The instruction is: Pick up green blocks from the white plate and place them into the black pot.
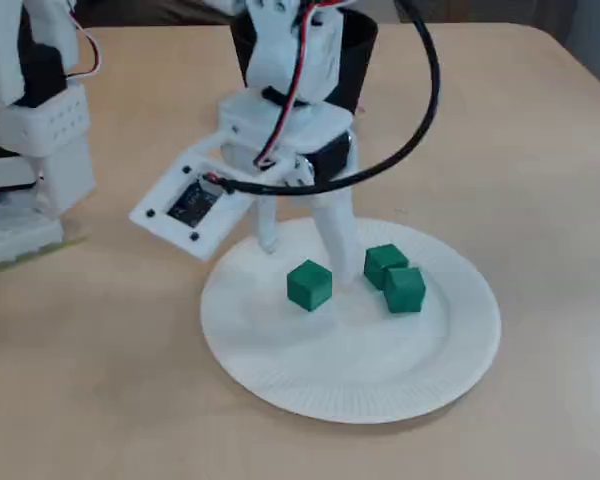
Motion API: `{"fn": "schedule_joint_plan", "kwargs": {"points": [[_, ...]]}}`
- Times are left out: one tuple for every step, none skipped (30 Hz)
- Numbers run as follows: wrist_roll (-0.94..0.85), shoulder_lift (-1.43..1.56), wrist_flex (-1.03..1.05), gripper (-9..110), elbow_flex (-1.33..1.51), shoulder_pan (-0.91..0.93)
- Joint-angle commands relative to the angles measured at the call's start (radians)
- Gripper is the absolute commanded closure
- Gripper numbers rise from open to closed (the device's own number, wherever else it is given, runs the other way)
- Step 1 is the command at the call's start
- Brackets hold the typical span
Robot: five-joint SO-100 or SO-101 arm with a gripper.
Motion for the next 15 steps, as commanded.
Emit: {"fn": "schedule_joint_plan", "kwargs": {"points": [[0.000,-0.009,-0.026,71,-0.040,0.006],[-0.002,-0.017,-0.035,72,-0.040,0.008],[-0.002,-0.023,-0.043,72,-0.040,0.008],[-0.005,-0.029,-0.052,72,-0.040,0.008],[-0.005,-0.035,-0.058,73,-0.040,0.008],[-0.005,-0.041,-0.066,73,-0.040,0.008],[-0.005,-0.049,-0.078,75,-0.040,0.008],[-0.005,-0.055,-0.087,75,-0.038,0.008],[-0.005,-0.060,-0.101,76,-0.037,0.008],[-0.005,-0.066,-0.115,77,-0.034,0.008],[-0.003,-0.074,-0.126,79,-0.034,0.008],[0.000,-0.083,-0.141,81,-0.032,0.008],[0.003,-0.091,-0.156,84,-0.032,0.008],[0.006,-0.097,-0.164,88,-0.032,0.009],[0.005,-0.101,-0.176,93,-0.032,0.011]]}}
